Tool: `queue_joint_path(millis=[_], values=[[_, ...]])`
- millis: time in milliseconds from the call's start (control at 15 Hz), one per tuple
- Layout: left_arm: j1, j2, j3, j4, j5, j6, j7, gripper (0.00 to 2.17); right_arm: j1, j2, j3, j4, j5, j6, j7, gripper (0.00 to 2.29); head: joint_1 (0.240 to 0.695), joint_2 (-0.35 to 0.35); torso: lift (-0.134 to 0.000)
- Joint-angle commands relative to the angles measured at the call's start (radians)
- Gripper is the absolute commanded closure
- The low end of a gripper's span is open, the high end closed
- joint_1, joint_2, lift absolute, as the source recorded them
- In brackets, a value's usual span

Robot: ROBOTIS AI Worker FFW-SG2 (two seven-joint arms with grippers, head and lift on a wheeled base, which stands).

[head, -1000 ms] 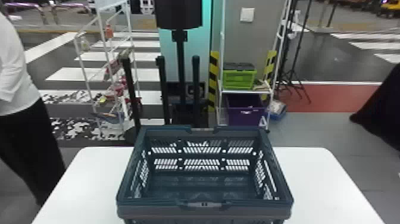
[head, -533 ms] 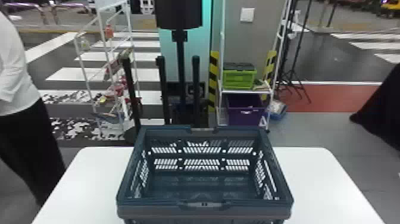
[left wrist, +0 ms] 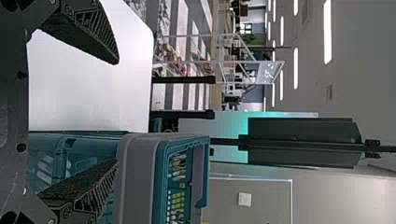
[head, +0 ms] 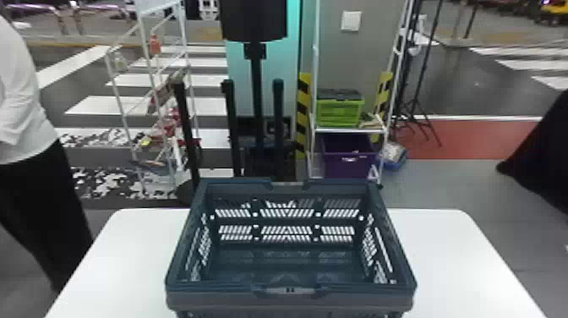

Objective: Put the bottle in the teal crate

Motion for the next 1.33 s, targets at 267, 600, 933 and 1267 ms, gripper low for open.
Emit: queue_joint_path(millis=[267, 600, 933, 1267], values=[[0.003, 0.000, -0.001, 0.002, -0.001, -0.004, 0.000, 0.13, -0.080, 0.001, 0.014, -0.131, -0.002, 0.136, 0.000, 2.22, 0.499, 0.000, 0.000], [0.006, 0.002, 0.001, 0.009, -0.001, -0.007, 0.000, 0.13, -0.200, 0.001, 0.057, -0.221, -0.030, 0.418, -0.002, 2.22, 0.499, 0.000, 0.000], [0.000, 0.003, 0.001, 0.015, 0.000, -0.004, 0.000, 0.13, -0.352, 0.001, 0.136, -0.284, -0.010, 0.639, -0.052, 2.22, 0.499, 0.000, 0.000], [-0.003, 0.006, 0.001, 0.026, 0.005, -0.007, -0.001, 0.13, -0.588, -0.089, 0.334, -0.232, -0.034, 0.906, -0.287, 2.22, 0.499, 0.000, 0.000]])
